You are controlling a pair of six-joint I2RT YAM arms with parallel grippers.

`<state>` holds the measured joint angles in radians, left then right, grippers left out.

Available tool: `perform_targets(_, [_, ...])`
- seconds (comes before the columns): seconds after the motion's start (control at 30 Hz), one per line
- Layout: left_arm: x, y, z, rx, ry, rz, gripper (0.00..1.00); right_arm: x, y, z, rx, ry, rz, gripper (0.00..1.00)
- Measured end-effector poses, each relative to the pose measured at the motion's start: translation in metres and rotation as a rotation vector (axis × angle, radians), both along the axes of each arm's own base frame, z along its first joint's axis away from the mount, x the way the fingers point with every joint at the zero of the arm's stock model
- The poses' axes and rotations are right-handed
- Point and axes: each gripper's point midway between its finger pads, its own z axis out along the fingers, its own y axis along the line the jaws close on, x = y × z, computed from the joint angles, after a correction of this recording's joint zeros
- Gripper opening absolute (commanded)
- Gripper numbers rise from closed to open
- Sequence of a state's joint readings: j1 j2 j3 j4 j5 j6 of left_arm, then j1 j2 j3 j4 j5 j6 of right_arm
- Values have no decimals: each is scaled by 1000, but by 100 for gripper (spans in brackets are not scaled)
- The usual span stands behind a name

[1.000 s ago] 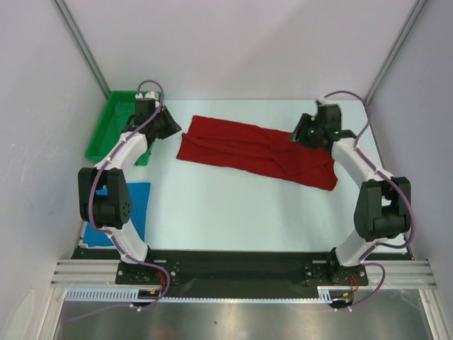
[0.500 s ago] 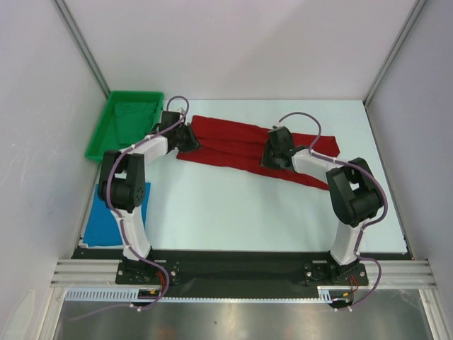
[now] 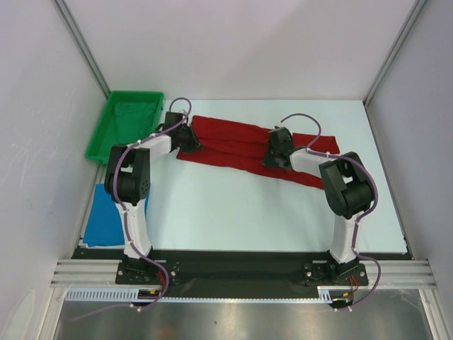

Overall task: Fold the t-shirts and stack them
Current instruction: Fold the tshirt

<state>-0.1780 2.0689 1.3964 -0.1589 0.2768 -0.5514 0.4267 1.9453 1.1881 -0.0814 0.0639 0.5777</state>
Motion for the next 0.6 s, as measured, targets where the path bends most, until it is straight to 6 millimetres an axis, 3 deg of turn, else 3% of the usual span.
perform_targets(0.6, [2,10,-15,26,44,25,14,45,4,1,39,-120,-70,0])
